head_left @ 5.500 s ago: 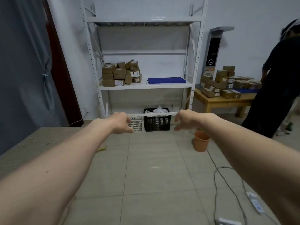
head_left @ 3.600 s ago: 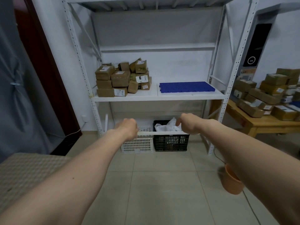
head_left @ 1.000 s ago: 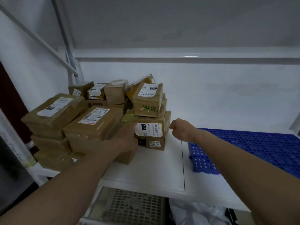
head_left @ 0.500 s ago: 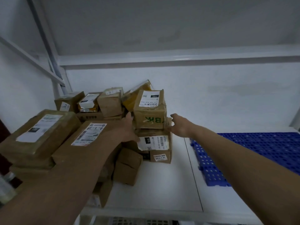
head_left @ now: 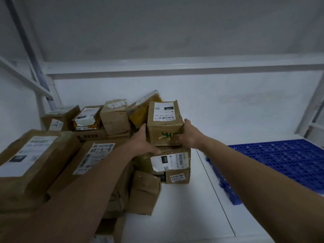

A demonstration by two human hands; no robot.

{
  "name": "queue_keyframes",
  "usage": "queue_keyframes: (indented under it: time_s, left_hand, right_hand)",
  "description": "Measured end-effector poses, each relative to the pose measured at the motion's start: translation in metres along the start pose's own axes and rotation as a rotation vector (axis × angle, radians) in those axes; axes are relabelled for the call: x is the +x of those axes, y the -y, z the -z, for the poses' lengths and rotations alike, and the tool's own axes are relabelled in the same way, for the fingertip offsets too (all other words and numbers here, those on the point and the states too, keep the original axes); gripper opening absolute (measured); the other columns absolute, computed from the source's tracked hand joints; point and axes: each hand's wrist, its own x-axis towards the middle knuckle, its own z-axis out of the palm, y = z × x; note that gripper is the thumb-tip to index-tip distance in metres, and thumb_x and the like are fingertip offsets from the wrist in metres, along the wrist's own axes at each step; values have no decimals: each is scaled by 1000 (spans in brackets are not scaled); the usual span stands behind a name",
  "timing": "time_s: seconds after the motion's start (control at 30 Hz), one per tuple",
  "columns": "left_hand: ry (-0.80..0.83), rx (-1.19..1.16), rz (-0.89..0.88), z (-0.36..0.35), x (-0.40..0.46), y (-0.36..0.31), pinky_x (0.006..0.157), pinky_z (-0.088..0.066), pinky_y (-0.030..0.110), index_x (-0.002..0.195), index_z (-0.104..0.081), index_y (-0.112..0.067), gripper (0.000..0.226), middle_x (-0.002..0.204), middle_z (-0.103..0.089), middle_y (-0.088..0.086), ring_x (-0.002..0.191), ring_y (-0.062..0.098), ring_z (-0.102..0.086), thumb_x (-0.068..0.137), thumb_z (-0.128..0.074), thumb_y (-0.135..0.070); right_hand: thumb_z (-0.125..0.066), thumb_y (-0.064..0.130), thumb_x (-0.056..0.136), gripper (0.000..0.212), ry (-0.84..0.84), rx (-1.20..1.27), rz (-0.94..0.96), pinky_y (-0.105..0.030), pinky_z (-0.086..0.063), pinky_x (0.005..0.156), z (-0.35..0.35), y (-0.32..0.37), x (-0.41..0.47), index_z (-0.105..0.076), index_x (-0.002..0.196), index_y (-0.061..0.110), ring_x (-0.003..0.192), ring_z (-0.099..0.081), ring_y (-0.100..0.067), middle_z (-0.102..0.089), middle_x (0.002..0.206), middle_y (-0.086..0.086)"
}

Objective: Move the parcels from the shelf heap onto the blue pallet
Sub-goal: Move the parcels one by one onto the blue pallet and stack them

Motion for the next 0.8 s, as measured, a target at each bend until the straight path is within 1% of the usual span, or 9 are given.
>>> queue_keyframes:
  time_s: [0.17, 0.3, 0.33, 0.43, 0.47, 0.57, 0.63, 0.7, 0.8]
  left_hand:
    - [42, -81, -37, -5, 2, 2, 111, -37, 42, 152, -12, -23, 119, 147, -40, 1, 135, 21, -38, 62, -90, -21]
    - [14, -133, -59, -6, 0, -1, 106, -42, 44, 149, -23, -24, 114, 139, -50, 0, 127, 21, -48, 58, -91, -26]
    - [1, -141, -73, -7, -1, -4, 105, -43, 44, 148, -24, -25, 113, 138, -52, -1, 125, 20, -49, 58, -91, -27]
    - [-39, -143, -142, -8, -5, -18, 104, -44, 43, 148, -24, -22, 109, 137, -51, -3, 125, 19, -50, 61, -90, -25]
    - [-53, -131, -165, -8, -7, -23, 104, -44, 41, 147, -23, -21, 107, 137, -50, -3, 126, 19, -49, 63, -89, -24]
    - [-71, -67, -212, -10, -12, -37, 100, -42, 31, 145, -24, -18, 99, 138, -49, -1, 125, 19, -48, 68, -86, -23]
    - [-87, -18, -234, -13, -16, -49, 100, -44, 32, 142, -28, -17, 93, 137, -48, 3, 125, 20, -47, 69, -86, -23]
    - [-92, 6, -258, -20, -22, -62, 99, -45, 33, 137, -31, -16, 86, 135, -47, 4, 123, 19, -47, 70, -85, -23]
    - [-57, 37, -291, -32, -29, -80, 82, -43, 24, 134, -31, -13, 78, 129, -49, 3, 109, 13, -48, 75, -81, -23]
  right_hand:
    - [-60, 12, 84, 66, -8, 109, -8, -43, -50, 97, -3, 6, -2, -23, 138, 7, 114, -55, -27, -54, 123, -10]
    - [-60, 25, 59, 78, -7, 179, 12, -43, -54, 91, -4, -6, 14, -36, 132, 10, 110, -60, -26, -61, 114, -5]
    - [-59, 25, 59, 77, -31, 190, 21, -43, -54, 90, -1, -2, 9, -35, 131, 10, 109, -60, -25, -60, 113, -4]
    - [-59, 9, 79, 59, -114, 229, -4, -45, -53, 90, 11, 13, -9, -27, 129, 8, 107, -56, -24, -53, 112, -5]
    - [-59, 6, 82, 56, -135, 231, -12, -45, -54, 90, 15, 13, -12, -26, 127, 8, 108, -56, -25, -52, 112, -6]
    - [-60, 5, 84, 51, -182, 231, -28, -47, -58, 82, 24, 8, -17, -27, 123, 9, 106, -59, -27, -53, 115, -10]
    - [-59, 2, 86, 46, -205, 216, -60, -45, -60, 74, 29, 2, -22, -27, 119, 8, 104, -60, -29, -52, 115, -11]
    - [-60, 1, 87, 49, -226, 203, -86, -39, -60, 69, 38, -4, -31, -27, 121, 7, 105, -59, -29, -51, 116, -11]
    - [-65, 2, 85, 56, -257, 173, -97, -44, -58, 79, 52, -18, -42, -26, 125, 5, 109, -58, -30, -51, 119, -12]
